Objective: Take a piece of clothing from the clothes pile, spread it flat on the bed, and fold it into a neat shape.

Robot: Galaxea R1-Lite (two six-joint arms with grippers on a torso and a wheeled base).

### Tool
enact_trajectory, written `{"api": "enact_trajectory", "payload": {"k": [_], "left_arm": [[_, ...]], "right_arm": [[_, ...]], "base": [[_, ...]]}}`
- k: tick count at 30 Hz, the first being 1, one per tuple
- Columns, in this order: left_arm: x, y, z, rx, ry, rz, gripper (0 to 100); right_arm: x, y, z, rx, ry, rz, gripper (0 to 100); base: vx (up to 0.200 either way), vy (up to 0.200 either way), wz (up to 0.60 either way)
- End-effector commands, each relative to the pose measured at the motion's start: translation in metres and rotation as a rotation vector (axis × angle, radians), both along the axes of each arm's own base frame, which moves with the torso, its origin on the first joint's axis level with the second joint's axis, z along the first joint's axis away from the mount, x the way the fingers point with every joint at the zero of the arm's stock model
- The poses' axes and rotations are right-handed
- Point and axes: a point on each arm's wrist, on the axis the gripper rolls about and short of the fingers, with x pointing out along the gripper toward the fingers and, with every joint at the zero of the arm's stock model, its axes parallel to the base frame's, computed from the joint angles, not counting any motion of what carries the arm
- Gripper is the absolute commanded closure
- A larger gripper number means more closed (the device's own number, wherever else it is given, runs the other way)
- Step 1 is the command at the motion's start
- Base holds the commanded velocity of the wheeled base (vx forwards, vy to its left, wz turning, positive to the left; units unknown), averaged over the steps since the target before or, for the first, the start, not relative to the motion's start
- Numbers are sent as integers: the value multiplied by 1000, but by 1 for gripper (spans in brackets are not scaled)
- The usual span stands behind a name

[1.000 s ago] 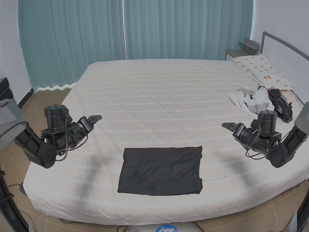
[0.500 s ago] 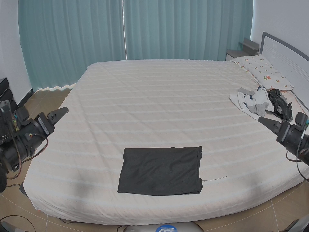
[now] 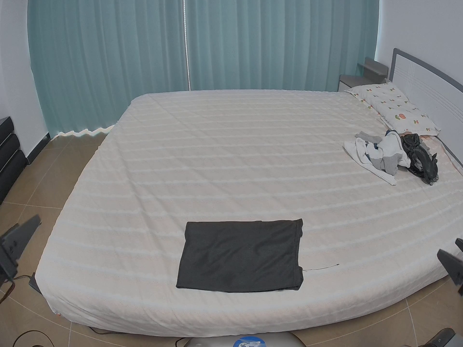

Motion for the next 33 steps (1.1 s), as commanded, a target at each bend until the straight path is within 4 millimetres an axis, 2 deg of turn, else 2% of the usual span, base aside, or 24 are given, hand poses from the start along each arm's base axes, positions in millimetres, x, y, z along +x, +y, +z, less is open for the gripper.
{"api": "enact_trajectory", "payload": {"k": [1,6,9,15,19,21,24,29,30,33], "left_arm": [[-81,4,-16,163,-206,91,0],[-92,1,-20,263,-259,159,0],[-102,-2,-24,363,-313,203,0],[-108,-3,-25,445,-347,199,0],[-102,-1,-14,424,-342,75,0],[-94,1,-7,360,-317,17,0],[-91,5,-8,272,-299,-66,0],[-86,7,-42,273,-177,-63,0],[-89,9,-60,289,-166,-22,0],[-82,9,-92,396,-94,77,0]], "right_arm": [[-72,-3,-15,-178,-214,-112,0],[-78,-2,-29,-246,-244,-113,0],[-83,-3,-44,-331,-314,-52,0],[-91,0,-24,-339,-409,91,0],[-87,-1,-12,-332,-393,110,0],[-86,-2,-12,-327,-390,131,0],[-85,-1,-20,-327,-375,136,0],[-81,2,-48,-325,-340,153,0],[-75,2,-60,-325,-300,159,0],[-66,1,-81,-318,-216,155,0]], "base": [[0,0,0],[0,0,0],[0,0,0],[0,0,0],[0,0,0],[0,0,0],[0,0,0],[0,0,0],[0,0,0],[0,0,0]]}}
